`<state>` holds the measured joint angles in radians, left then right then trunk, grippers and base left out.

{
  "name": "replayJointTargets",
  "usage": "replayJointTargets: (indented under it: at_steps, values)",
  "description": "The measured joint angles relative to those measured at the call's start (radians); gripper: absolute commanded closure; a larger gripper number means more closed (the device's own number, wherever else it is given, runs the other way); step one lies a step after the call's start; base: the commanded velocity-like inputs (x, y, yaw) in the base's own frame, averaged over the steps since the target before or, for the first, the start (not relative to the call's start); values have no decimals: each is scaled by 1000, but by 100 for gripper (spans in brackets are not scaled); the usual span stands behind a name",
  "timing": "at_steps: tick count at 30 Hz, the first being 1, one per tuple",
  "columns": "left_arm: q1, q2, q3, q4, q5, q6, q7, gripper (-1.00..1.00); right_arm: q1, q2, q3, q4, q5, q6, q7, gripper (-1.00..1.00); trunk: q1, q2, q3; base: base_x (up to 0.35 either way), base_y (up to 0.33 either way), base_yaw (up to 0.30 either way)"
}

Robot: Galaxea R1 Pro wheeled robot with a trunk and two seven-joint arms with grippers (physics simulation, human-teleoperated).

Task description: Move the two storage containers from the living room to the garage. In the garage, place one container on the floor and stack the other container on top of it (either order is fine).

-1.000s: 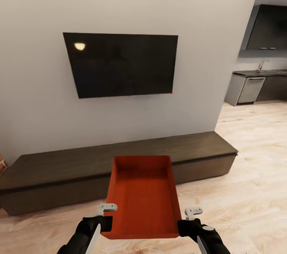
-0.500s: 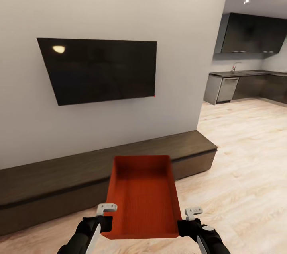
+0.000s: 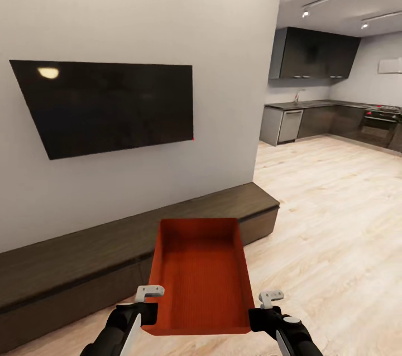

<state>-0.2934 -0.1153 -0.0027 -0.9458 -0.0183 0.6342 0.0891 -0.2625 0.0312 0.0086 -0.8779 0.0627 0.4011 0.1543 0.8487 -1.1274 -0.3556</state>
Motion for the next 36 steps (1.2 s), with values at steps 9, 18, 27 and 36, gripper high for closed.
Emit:
replayJointTargets:
  at_steps: [9,18,27,36]
  values:
    - [0,1,0,0,1,0,0,100,0,0,0,0,0,0,0,100,-35,63,31,0,0,-70]
    - [0,1,0,0,1,0,0,100,0,0,0,0,0,0,0,100,-69,126,60,0,0,0]
    - [0,1,0,-1,1,0,0,100,0,0,-1,1,-1,-1,0,100,-104,189,88,0,0,-1]
    - [0,1,0,0,0,0,-1,100,0,0,0,0,-2,-1,-1,100,-138,252,116,0,0,-234]
